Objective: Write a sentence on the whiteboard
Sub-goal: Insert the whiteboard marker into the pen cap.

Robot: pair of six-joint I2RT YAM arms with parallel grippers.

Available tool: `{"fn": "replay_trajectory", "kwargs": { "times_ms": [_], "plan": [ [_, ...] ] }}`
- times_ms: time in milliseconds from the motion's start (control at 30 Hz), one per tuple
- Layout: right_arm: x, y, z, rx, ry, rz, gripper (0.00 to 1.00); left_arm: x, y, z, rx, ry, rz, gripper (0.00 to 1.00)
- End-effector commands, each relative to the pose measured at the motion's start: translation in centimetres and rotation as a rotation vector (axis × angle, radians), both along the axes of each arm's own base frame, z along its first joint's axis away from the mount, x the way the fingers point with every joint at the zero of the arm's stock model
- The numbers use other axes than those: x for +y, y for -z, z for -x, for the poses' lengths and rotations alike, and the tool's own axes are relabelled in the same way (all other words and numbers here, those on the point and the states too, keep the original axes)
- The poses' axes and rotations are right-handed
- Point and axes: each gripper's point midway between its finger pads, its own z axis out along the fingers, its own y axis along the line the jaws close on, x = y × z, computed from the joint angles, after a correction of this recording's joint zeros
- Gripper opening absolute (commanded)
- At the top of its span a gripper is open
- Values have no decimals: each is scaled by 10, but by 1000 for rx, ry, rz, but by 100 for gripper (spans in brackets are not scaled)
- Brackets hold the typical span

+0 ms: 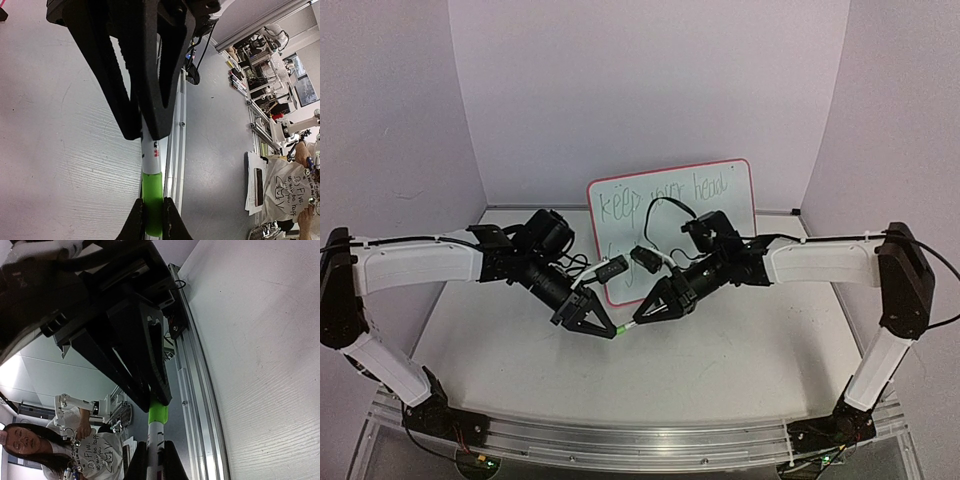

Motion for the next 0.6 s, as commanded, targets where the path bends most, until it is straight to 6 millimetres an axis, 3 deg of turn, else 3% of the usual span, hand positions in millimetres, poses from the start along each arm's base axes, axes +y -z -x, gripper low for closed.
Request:
{"fn": "replay_trajectory", "kwargs": {
  "times_ms": [0,67,133,233,333,467,567],
  "plan": [
    [29,-22,7,-132,-26,-98,0,-24,-60,-8,-185,51,252,0],
    [28,-21,-2,-164,25,-81,0,-22,-57,-10,-192,38,227,6],
    [18,-19,-22,-197,115,-48,0,-19,-53,-18,-210,7,197,22],
    [-14,-12,-64,-230,304,25,0,-8,-55,-38,-255,-90,162,45],
    [-59,7,-98,-222,488,139,0,7,-58,-65,-325,-237,108,61],
    [-114,23,-125,-250,690,269,0,36,-64,-106,-380,-473,35,70],
    [-134,36,-127,-266,740,327,0,68,-58,-138,-368,-688,-33,75]
  ]
}}
